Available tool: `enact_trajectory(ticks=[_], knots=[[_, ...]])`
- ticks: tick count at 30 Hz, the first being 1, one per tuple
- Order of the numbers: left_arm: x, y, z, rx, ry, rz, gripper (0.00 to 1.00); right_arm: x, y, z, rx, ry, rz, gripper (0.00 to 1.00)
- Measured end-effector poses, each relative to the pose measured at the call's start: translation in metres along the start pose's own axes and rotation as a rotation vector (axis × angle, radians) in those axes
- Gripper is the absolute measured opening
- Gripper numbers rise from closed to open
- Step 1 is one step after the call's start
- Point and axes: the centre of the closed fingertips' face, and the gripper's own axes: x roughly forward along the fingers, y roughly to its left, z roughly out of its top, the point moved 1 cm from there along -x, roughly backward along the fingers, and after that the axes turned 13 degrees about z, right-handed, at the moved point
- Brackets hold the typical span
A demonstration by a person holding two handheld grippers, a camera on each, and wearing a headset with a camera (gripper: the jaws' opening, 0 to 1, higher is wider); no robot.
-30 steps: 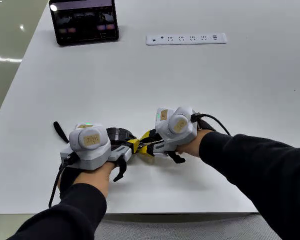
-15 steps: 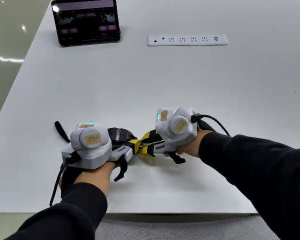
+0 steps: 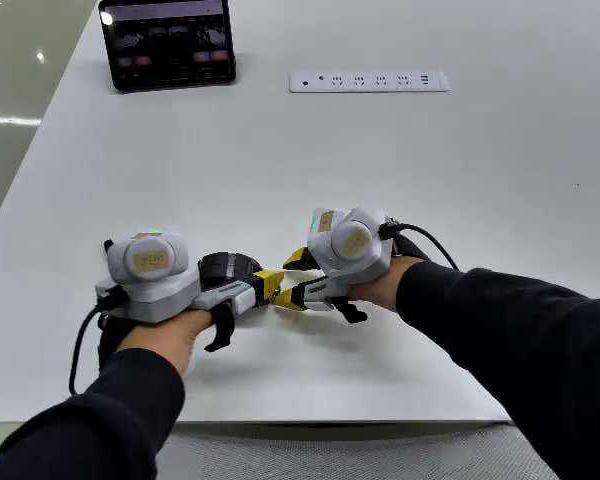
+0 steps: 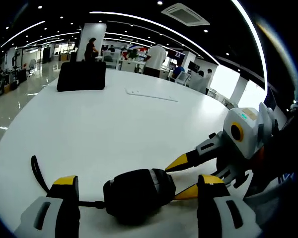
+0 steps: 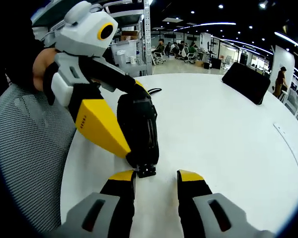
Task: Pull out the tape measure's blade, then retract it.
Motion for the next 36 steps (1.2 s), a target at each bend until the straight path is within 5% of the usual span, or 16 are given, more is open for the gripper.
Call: enact_trajectory(ticks=[2,5,8,11,12,14,16,23,32,36], knots=[[-0.008,0.009,0.006,0.062,-0.015,-0.01,1.0,-0.015,-0.003,0.002,0.008,-0.027,-0.021,0.36],[-0.017,0.009,0.008,0.071,0.0,-0.11,1.0,-0.036,-0.006,-0.003,0.071,-0.046,-0.052,0.41],[-0.026,0.013,0.013,0.206,-0.055,-0.17,1.0,-0.053,-0.007,-0.01,0.112,-0.058,-0.09,0.56],[-0.037,0.011,0.002,0.19,0.02,-0.288,0.88,-0.071,-0.001,-0.018,0.115,-0.044,-0.113,0.68],[-0.036,0.02,0.003,0.2,0.011,-0.272,0.84,-0.082,0.003,-0.022,0.127,-0.035,-0.123,0.67],[-0.038,0.028,0.005,0.229,-0.008,-0.266,0.91,-0.096,0.006,-0.023,0.122,-0.049,-0.156,0.66],[-0.041,0.037,0.004,0.242,-0.005,-0.26,0.99,-0.113,0.014,-0.025,0.131,-0.067,-0.172,0.77],[-0.058,0.068,0.007,0.254,-0.014,-0.22,1.0,-0.166,0.026,-0.049,0.17,-0.08,-0.274,0.97],[-0.074,0.099,0.002,0.286,-0.009,-0.178,1.0,-0.217,0.046,-0.098,0.241,-0.061,-0.38,1.0],[-0.078,0.107,-0.008,0.276,0.032,-0.177,1.0,-0.229,0.058,-0.12,0.278,-0.03,-0.392,1.0]])
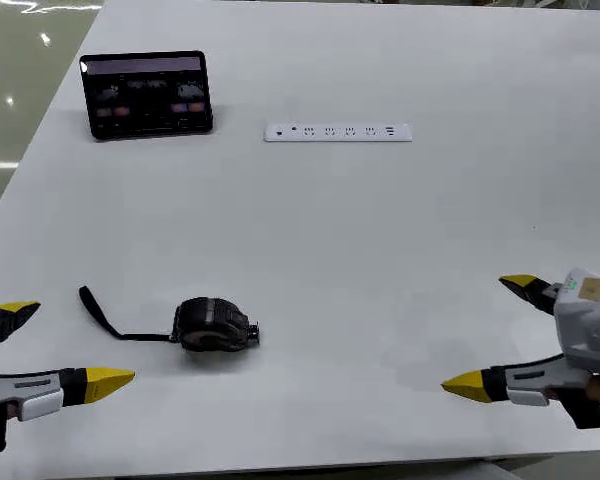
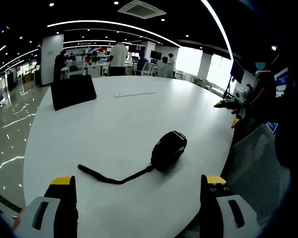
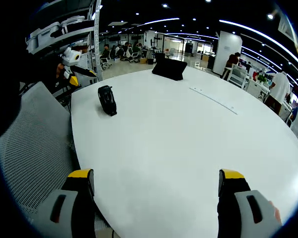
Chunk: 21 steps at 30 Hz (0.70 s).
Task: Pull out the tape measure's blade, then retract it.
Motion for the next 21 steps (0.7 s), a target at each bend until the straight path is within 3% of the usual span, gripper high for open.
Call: enact_trajectory(ticks=[8,10,14,21], knots=[[-0.009,0.007,-0.006,-0.006,-0.004,0.026,1.0,-0.013,-0.002,-0.015,0.018,0.008,-0.039,1.0],[-0.011,0.003,-0.006,-0.016,0.006,-0.004,1.0,-0.015,-0.003,-0.018,0.021,0.012,-0.043,1.0],[-0.01,0.006,0.004,0.008,-0.017,0.01,1.0,-0.018,-0.004,-0.023,0.032,0.015,-0.053,1.0],[-0.011,0.007,0.007,0.014,-0.02,0.006,1.0,-0.022,-0.011,-0.029,0.066,0.01,-0.068,1.0]])
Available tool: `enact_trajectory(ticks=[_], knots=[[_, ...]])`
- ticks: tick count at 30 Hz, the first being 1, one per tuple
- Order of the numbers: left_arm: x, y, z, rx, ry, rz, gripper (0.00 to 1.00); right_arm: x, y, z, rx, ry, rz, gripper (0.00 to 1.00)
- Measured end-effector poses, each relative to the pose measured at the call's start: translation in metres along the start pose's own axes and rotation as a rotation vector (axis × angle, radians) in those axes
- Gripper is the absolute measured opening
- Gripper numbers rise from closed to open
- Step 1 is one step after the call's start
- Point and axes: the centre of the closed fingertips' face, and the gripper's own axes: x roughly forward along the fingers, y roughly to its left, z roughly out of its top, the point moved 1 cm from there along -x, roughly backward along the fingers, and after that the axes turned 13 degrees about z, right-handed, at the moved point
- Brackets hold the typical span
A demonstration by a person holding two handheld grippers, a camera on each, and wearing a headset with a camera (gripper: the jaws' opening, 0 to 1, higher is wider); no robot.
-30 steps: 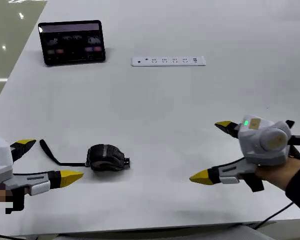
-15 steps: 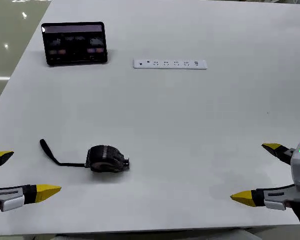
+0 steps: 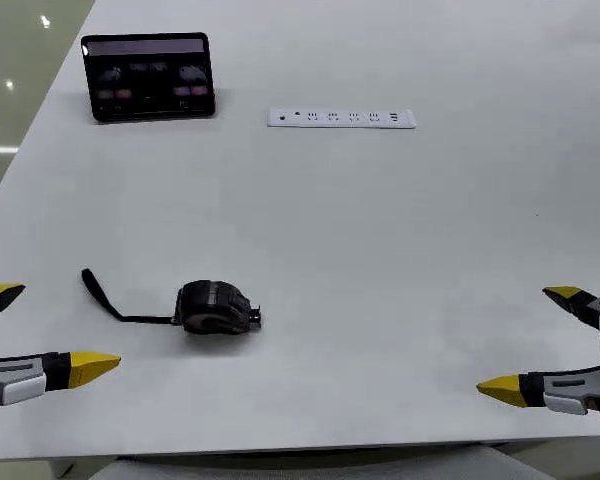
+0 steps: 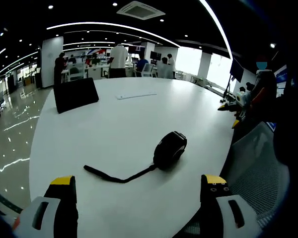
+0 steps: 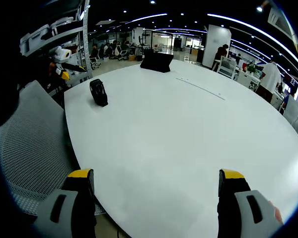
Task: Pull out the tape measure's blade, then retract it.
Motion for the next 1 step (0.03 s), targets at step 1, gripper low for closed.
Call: enact_trajectory(ticks=[1], knots=[[-0.0003,0.0,-0.0003,0.001,0.001,0.0,1.0,-0.0002,-0.0006,-0.0005,0.0,0.001,-0.001,1.0]])
